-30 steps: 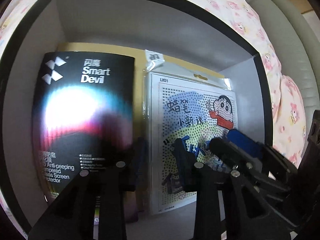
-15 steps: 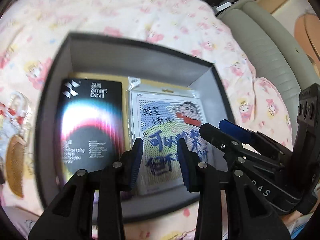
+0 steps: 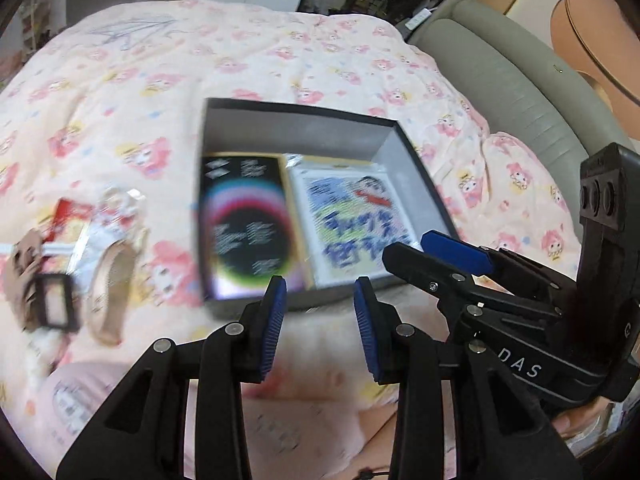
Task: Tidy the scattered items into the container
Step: 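Withdraw the left tool from the black box toward the scattered items, then reach the right tool to the clear phone case on the bed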
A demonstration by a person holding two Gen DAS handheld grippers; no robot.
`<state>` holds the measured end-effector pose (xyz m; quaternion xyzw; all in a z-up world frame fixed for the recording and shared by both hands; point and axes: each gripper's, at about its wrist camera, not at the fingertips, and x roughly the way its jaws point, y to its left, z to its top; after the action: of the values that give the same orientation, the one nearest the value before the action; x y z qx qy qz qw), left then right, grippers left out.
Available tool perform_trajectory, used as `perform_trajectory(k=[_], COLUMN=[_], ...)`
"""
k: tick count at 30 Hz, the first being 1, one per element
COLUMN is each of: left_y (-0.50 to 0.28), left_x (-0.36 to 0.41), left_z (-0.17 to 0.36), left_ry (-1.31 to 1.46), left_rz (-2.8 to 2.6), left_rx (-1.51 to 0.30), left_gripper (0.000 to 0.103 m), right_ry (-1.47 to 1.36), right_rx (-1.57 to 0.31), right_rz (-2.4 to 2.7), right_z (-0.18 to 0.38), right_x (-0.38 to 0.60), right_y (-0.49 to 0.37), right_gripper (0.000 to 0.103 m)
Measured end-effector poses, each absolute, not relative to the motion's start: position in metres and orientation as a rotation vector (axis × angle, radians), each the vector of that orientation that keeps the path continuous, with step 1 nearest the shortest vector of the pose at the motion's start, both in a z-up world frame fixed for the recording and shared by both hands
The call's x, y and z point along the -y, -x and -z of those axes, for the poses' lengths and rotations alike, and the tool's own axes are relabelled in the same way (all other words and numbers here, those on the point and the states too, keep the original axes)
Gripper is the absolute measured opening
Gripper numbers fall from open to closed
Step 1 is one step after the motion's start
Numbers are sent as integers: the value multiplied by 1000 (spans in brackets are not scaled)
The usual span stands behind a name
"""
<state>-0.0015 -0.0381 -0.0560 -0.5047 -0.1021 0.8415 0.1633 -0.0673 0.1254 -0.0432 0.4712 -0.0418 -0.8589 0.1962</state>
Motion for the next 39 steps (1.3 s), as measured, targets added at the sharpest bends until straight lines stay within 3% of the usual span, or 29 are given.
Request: perform_trajectory(k=[8, 16, 21, 31, 39], left_y=[-29, -44, -37, 34, 99], left_x=[119, 210, 255, 300, 303], left_z=[65, 92, 118, 154, 191], left_ry=[1465, 1493, 1509, 1450, 1662], left_rz=[-2512, -2587, -2571, -2513, -2465], left_rx=[429, 675, 807, 885, 788], left_gripper=[34, 34, 37, 36, 36], right_ry=[-1310, -1341, -1434, -1455, -1507], right_rx=[33, -37, 5, -106, -120], right_rz=[2247, 2080, 1936, 2035, 2108], right_z=[54, 78, 107, 134, 158], right_x=[-40, 51, 95, 140, 149], right_y=[49, 53, 70, 135, 182], right_gripper=[43, 43, 43, 43, 43])
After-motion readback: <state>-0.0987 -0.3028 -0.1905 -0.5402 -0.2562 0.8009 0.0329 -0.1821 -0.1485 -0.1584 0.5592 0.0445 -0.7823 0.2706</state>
